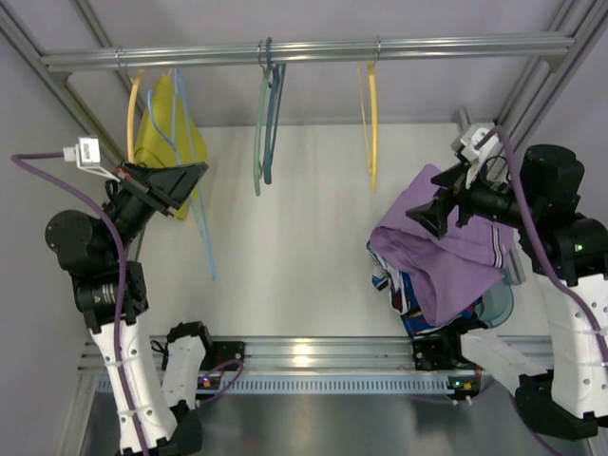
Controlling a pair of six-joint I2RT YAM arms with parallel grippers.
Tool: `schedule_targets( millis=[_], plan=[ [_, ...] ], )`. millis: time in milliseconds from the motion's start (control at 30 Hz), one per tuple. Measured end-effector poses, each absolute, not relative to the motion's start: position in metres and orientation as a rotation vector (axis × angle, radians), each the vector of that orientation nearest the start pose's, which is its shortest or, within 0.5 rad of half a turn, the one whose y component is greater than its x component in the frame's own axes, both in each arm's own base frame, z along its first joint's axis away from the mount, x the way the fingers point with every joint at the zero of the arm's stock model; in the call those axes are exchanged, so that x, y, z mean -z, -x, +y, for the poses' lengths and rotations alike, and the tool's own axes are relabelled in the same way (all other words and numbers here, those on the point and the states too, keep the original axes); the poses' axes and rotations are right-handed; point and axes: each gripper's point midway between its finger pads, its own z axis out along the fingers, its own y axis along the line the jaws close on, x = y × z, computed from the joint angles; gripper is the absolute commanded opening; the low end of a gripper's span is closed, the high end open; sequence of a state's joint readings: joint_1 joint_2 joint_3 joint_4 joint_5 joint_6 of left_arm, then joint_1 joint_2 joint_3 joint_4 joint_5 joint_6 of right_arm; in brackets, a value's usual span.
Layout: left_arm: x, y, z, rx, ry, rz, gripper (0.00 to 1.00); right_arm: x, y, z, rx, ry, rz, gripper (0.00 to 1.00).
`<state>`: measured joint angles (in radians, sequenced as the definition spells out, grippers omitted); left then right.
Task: Remove the trousers from the hanger
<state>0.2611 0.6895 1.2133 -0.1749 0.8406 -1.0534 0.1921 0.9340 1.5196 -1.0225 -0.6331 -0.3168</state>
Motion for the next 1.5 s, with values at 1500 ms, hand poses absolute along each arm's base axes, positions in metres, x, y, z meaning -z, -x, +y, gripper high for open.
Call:
schedule_targets(
  millis=[1500],
  plan=[
    [-0.459,-0.408,-0.164,1.384,0.303,1.706,0.0,-0.428,-0.234,0.155,-0.677,0.753,1.68,0.9]
  ],
)
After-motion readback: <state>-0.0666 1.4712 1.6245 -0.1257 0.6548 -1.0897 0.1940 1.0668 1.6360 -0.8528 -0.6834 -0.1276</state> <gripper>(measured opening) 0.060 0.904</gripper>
